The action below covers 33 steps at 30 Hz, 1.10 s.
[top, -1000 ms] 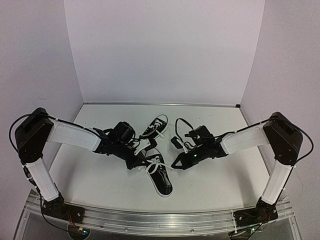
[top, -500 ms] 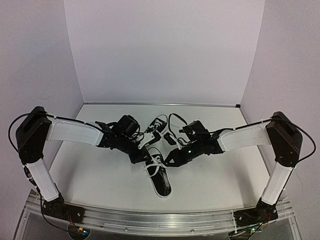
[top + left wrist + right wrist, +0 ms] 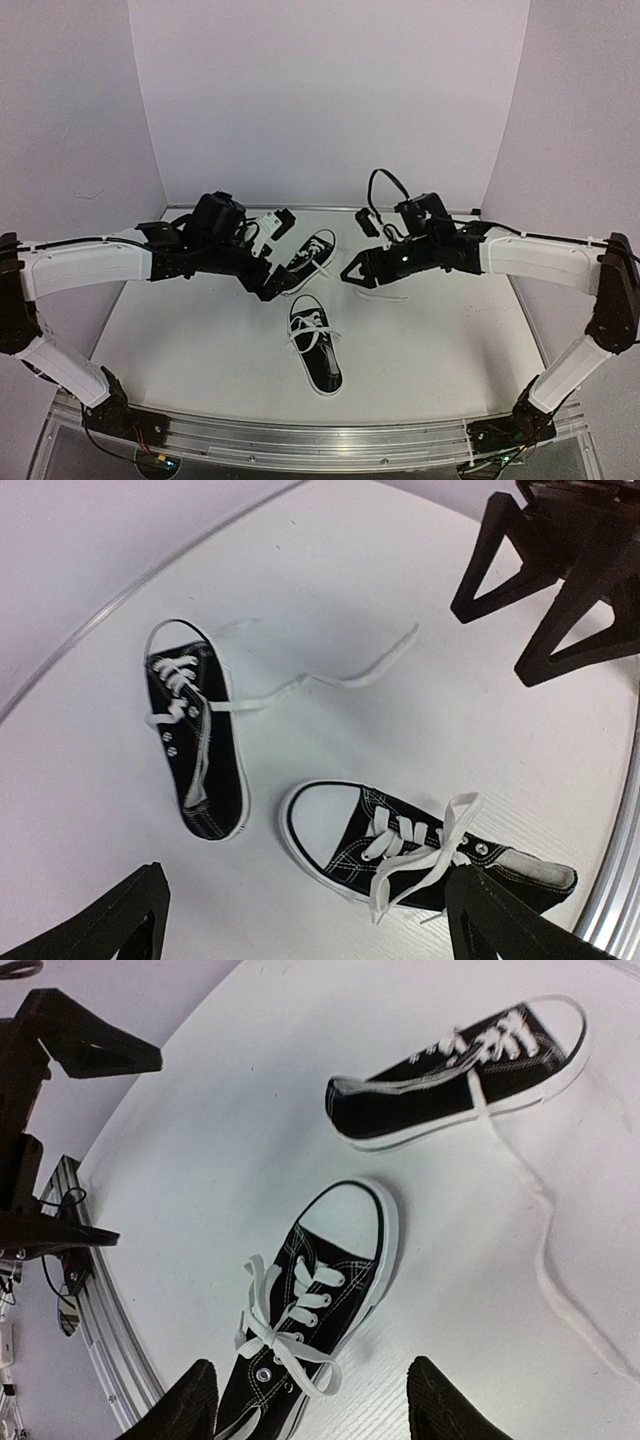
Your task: Tie the shoes
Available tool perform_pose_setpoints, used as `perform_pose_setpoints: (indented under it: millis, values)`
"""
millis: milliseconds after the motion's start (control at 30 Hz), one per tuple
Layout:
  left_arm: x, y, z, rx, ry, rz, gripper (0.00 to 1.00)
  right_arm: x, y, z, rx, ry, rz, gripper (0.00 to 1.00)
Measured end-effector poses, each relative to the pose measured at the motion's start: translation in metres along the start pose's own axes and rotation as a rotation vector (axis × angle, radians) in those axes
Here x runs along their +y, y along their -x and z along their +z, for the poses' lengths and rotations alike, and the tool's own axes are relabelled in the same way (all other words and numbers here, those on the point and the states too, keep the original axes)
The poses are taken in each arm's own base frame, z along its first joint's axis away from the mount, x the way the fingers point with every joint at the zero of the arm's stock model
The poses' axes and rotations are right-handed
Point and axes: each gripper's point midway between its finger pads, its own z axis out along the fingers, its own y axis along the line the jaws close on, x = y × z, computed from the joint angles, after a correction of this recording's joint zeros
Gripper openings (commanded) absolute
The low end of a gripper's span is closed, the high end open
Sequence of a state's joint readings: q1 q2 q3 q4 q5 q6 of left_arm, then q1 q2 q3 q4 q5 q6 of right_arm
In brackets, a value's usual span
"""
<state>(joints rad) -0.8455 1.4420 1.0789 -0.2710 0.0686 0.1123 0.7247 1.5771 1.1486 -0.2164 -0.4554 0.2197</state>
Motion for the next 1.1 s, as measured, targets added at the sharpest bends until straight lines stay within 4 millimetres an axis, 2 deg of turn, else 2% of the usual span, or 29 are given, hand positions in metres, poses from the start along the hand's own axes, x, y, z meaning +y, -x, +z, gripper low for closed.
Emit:
perform_pose_setpoints:
  millis: [67, 100, 200, 300, 367, 433, 467, 533, 600, 700, 767, 833, 900, 967, 1100]
  values:
    - [0.007, 0.015, -0.020, -0.059, 0.045, -0.029, 0.99, 0.003, 0.018, -0.019, -0.063, -0.035, -0.028, 0.94]
    - [0.012, 0.022, -0.031, -0.089, 0.074, -0.054, 1.00, 0.004, 0.026, -0.030, -0.095, -0.051, -0.040, 0.98]
    - [0.028, 0.038, -0.063, -0.174, 0.172, -0.152, 0.99, 0.010, 0.049, -0.066, -0.205, -0.106, -0.061, 0.98]
    - [0.039, 0.044, -0.087, -0.222, 0.233, -0.225, 1.00, 0.019, 0.069, -0.105, -0.323, -0.137, -0.076, 0.98]
    - [0.042, 0.042, -0.096, -0.226, 0.250, -0.265, 1.00, 0.025, 0.076, -0.126, -0.387, -0.138, -0.084, 0.98]
    - [0.042, 0.035, -0.096, -0.201, 0.250, -0.297, 1.00, 0.028, 0.075, -0.134, -0.411, -0.132, -0.083, 0.98]
    - [0.041, 0.029, -0.093, -0.175, 0.248, -0.310, 1.00, 0.027, 0.072, -0.133, -0.408, -0.130, -0.077, 0.98]
    - [0.039, 0.016, -0.085, -0.121, 0.240, -0.332, 1.00, 0.018, 0.058, -0.117, -0.374, -0.130, -0.054, 0.98]
    - [0.035, -0.002, -0.075, -0.070, 0.229, -0.358, 0.99, 0.004, 0.030, -0.091, -0.292, -0.130, -0.012, 0.98]
    - [0.030, -0.043, -0.059, 0.023, 0.223, -0.415, 0.99, -0.016, -0.023, -0.055, -0.157, -0.121, 0.071, 0.98]
    - [0.026, -0.072, -0.051, 0.079, 0.223, -0.458, 1.00, -0.024, -0.057, -0.042, -0.086, -0.110, 0.128, 0.98]
    - [0.023, -0.103, -0.044, 0.140, 0.227, -0.499, 1.00, -0.028, -0.080, -0.035, -0.049, -0.095, 0.170, 0.98]
    - [0.020, -0.129, -0.039, 0.194, 0.237, -0.542, 0.99, -0.028, -0.089, -0.031, -0.041, -0.076, 0.194, 0.98]
    - [0.018, -0.143, -0.034, 0.223, 0.244, -0.576, 0.99, -0.025, -0.090, -0.029, -0.050, -0.049, 0.206, 0.98]
    - [0.014, -0.154, -0.025, 0.242, 0.248, -0.621, 1.00, -0.020, -0.089, -0.022, -0.058, -0.009, 0.217, 0.98]
